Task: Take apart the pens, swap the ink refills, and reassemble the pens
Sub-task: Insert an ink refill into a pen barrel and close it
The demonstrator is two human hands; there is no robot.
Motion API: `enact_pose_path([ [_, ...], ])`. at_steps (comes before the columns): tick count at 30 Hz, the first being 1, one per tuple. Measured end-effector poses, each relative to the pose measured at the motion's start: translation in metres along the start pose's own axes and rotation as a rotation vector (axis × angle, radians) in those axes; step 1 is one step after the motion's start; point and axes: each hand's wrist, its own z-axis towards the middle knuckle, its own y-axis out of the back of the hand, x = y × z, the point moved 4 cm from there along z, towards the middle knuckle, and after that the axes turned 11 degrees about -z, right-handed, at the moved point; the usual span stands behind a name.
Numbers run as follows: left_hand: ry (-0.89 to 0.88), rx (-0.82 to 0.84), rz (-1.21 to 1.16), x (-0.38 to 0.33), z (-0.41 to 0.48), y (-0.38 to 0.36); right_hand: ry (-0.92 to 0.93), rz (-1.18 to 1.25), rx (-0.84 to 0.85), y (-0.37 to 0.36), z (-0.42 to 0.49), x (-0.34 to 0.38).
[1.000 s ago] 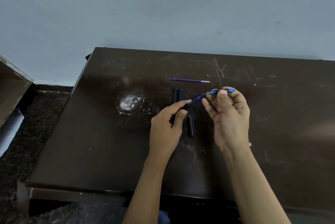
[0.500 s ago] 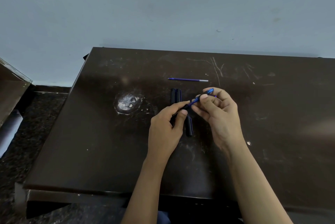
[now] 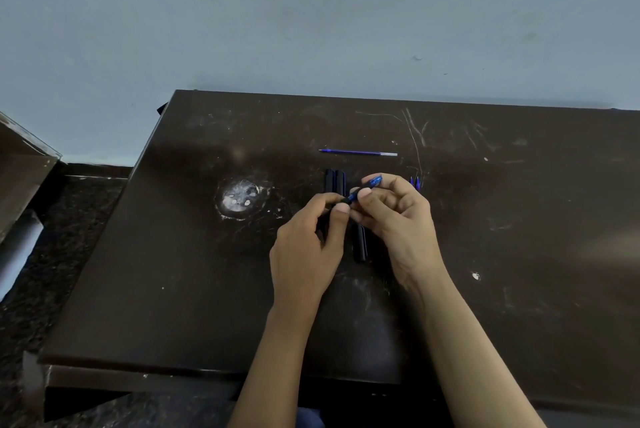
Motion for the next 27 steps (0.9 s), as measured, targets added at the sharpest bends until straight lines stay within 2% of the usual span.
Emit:
enact_pose_path([
  [12, 0.0, -0.049, -0.109, 0.002, 0.001, -0.001, 0.018, 0.025, 0.007, -0.004, 0.007, 0.003],
  [16, -0.031, -0.063, -0.063, -0.001, 0.002, 0.004, 0.02, 0.022, 0.003, -0.003, 0.006, 0.005],
  [22, 0.01, -0.06, -0.167, -0.009, 0.0, 0.009, 0.046, 0.036, 0.004, -0.006, 0.002, 0.011],
  [27, 0.004, -0.058, -0.104, -0.002, 0.001, 0.01, 0.035, 0.015, 0.011, -0.007, 0.001, 0.008],
])
